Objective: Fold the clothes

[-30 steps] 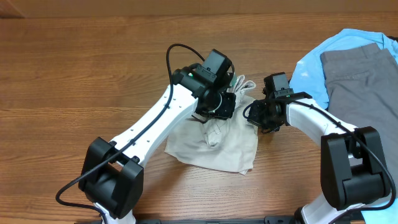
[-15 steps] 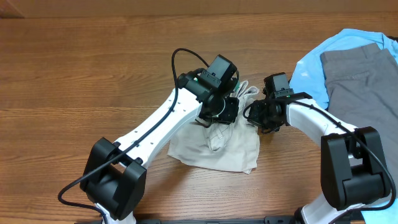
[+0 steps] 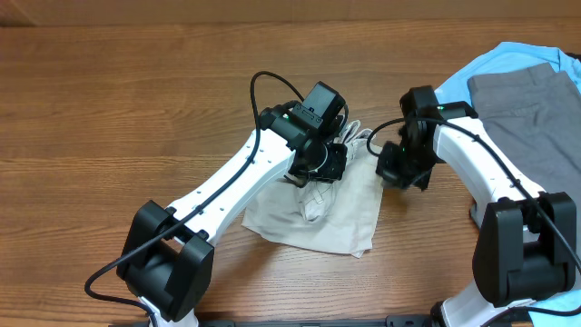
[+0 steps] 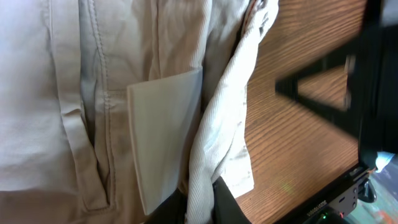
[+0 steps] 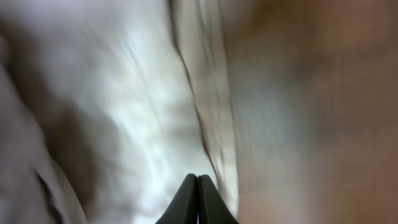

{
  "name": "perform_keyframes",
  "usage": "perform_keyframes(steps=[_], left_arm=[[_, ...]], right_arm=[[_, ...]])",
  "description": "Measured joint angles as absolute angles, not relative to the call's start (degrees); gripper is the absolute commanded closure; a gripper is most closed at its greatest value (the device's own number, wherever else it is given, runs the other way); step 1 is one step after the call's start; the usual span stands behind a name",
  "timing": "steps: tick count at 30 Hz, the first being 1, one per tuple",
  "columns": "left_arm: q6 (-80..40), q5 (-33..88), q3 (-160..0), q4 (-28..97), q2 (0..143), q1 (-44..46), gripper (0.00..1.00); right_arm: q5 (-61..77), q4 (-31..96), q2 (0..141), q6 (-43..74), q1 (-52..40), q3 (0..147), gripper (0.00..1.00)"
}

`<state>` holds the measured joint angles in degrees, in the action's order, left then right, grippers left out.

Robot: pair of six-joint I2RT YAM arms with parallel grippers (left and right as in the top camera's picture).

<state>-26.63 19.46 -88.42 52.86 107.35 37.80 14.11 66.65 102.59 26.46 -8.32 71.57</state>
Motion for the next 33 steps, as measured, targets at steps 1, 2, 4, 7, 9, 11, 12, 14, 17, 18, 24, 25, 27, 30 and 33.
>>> perform_keyframes(steps=[1,2,4,7,9,11,12,14,17,18,24,25,27,30,33], left_arm=[[-26.7,19.3,-88.4,52.7,107.4,37.8,0.96],[-26.7,19.3,-88.4,52.5,107.4,37.8,0.96],[-26.7,19.0,-88.4,52.3,107.4,37.8,0.96],[-26.7,18.3,-88.4,52.3,107.4,37.9,0.96],[-26.7,17.7,-88.4,52.3,107.4,37.9,0.96],[-26.7,17.3,-88.4,52.4,107.4,37.9,0.96],[-26.7,17.3,-88.4,52.5,107.4,37.9,0.96],[-26.6,17.1,-88.4,52.5,107.4,37.9,0.96],[-26.5,16.0,-88.4,53.2,107.4,37.9,0.96],[-26.5,15.1,-88.4,53.8,107.4,37.9,0.96],[-23.8,11.6,-88.3,55.5,107.4,37.4,0.96],[-23.1,11.4,-88.3,55.7,107.4,37.1,0.96],[-21.7,11.3,-88.3,56.1,107.4,36.0,0.96],[-20.0,11.7,-88.3,57.4,107.4,33.1,0.96],[-18.2,14.6,-88.3,58.2,107.4,30.3,0.96]], right_arm=[[14.3,67.5,102.6,26.5,-8.3,71.5,0.96],[14.8,68.3,102.6,26.4,-8.3,70.9,0.96],[15.9,68.2,102.5,26.3,-8.3,69.2,0.96],[19.4,66.1,102.5,26.3,-8.3,64.8,0.96],[22.3,63.7,102.5,26.0,-8.3,61.3,0.96],[24.6,60.8,102.5,25.8,-8.3,58.0,0.96],[25.6,59.2,102.5,25.9,-8.3,56.3,0.96],[27.2,55.4,102.5,25.9,-8.3,53.1,0.96],[30.3,51.0,101.9,26.7,-8.0,49.5,0.96],[31.4,49.2,101.3,27.1,-7.9,48.1,0.96],[38.0,41.5,99.5,29.0,-7.9,42.5,0.96],[38.3,40.5,99.1,29.2,-7.9,41.9,0.96],[39.0,38.8,98.6,29.9,-7.9,40.8,0.96],[39.5,36.9,98.3,30.8,-8.8,40.2,0.96],[40.1,34.2,98.3,32.3,-11.6,40.0,0.96]])
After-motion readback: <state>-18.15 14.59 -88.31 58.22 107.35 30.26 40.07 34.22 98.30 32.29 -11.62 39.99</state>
